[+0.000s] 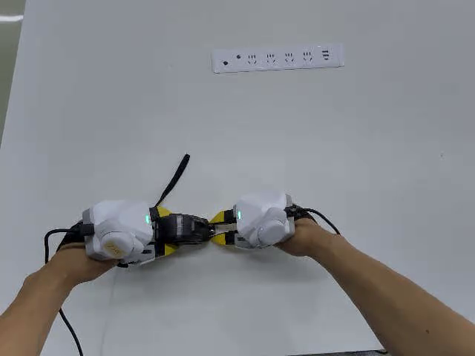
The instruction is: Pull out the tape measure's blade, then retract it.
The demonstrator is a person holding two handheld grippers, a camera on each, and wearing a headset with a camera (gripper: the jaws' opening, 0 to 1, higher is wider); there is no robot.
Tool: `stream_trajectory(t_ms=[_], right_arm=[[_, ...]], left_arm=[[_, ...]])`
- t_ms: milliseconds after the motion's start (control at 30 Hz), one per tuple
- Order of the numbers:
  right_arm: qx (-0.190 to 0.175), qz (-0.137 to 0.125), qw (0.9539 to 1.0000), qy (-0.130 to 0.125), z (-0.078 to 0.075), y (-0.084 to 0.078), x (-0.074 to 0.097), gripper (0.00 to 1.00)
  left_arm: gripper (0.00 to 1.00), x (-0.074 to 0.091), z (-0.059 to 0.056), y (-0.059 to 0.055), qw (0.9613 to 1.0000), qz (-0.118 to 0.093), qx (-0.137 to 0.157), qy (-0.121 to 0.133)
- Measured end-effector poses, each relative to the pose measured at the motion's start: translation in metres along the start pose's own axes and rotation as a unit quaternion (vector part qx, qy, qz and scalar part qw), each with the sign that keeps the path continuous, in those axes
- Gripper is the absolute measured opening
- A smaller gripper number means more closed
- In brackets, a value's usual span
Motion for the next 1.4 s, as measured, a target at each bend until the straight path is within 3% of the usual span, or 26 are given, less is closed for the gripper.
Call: stream_trajectory(t_ms=[1400], right_arm=[[0.022, 0.005, 0.9997, 0.002, 0.0, -0.007, 0.013, 0.1]], left_arm=[[0.31, 0.001, -0.001, -0.002, 1.0, 0.001, 0.005, 0.005]])
Point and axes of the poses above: the centre of the closed fingertips' face, and the gripper's own axes: x roughly backward along the fingers, z roughly to its left, y roughly out of its top, the point moved 8 cm from there along x, roughly backward along the fingers, and after that the axes turned 14 degrees about z, right-handed, at the moved point
